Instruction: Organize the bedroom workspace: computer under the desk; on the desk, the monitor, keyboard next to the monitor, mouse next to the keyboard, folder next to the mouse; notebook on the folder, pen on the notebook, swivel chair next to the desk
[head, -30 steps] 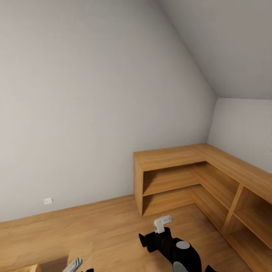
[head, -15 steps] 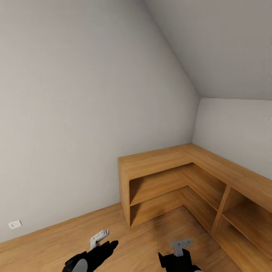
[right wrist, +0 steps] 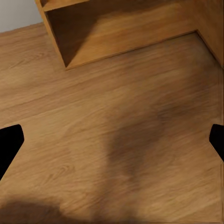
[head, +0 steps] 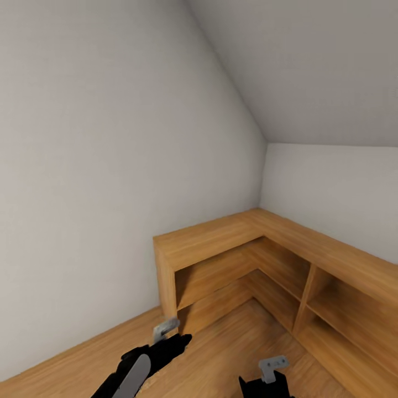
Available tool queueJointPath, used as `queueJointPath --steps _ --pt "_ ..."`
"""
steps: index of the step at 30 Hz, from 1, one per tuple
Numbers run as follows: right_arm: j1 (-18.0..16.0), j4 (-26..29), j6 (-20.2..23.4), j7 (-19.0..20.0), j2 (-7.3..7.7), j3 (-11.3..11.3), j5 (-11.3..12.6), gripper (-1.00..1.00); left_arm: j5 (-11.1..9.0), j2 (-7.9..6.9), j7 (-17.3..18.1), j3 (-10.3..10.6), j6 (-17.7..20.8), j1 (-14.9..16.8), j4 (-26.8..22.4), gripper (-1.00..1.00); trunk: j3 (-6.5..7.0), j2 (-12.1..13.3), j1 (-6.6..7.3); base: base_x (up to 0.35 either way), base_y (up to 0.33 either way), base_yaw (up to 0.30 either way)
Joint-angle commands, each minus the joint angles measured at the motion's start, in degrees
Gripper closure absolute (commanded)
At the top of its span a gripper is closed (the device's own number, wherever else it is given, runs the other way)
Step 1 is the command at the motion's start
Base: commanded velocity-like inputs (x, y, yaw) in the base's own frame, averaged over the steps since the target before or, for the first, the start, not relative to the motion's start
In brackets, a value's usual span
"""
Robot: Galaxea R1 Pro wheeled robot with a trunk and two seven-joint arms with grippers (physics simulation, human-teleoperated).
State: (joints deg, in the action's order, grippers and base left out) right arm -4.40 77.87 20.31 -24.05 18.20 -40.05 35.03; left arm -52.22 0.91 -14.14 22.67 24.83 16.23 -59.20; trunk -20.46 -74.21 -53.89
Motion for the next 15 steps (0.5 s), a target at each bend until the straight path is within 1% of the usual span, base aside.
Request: queueJointPath --steps 1,3,4,5,9,15 --pt "-0.1 0.1 -0.2 -0.6 0.05 -0.2 0.5 -1.00 -0.5 0.45 -0.4 0.1 0.2 1.9 0.6 -1.00 -0.08 -0.1 0.00 0.006 0.009 -0.300" --pt "-0.1 0.2 -0.3 -0.6 0.03 -0.1 0.5 -1.00 -0.4 0.88 -0.4 0.2 0.1 2.9 1.0 -1.00 -0.08 -0.1 0.00 0.004 0.006 -0.300" --pt "-0.2 0.3 -0.3 -0.5 0.01 0.0 0.6 -1.00 -0.2 2.86 -0.8 1.3 -0.5 4.3 2.3 -1.00 -0.08 -0.1 0.00 0.001 0.001 -0.300" --pt "-0.2 0.3 -0.4 -0.5 0.00 0.0 0.6 -1.00 -0.2 3.12 -0.8 1.7 -0.6 4.5 2.5 -1.00 -0.08 -0.1 0.00 0.027 0.032 -0.300" --pt "-0.1 0.2 -0.4 -0.5 0.00 -0.1 0.7 -1.00 -0.2 3.39 -0.7 2.2 -0.9 4.6 3.3 -1.00 -0.08 -0.1 0.00 0.086 0.101 -0.300" --pt "-0.1 0.0 -0.5 -0.6 -0.01 -0.1 0.7 -1.00 -0.2 3.52 -0.6 2.5 -1.0 4.7 3.9 -1.00 -0.08 -0.1 0.00 0.172 0.190 -0.300"
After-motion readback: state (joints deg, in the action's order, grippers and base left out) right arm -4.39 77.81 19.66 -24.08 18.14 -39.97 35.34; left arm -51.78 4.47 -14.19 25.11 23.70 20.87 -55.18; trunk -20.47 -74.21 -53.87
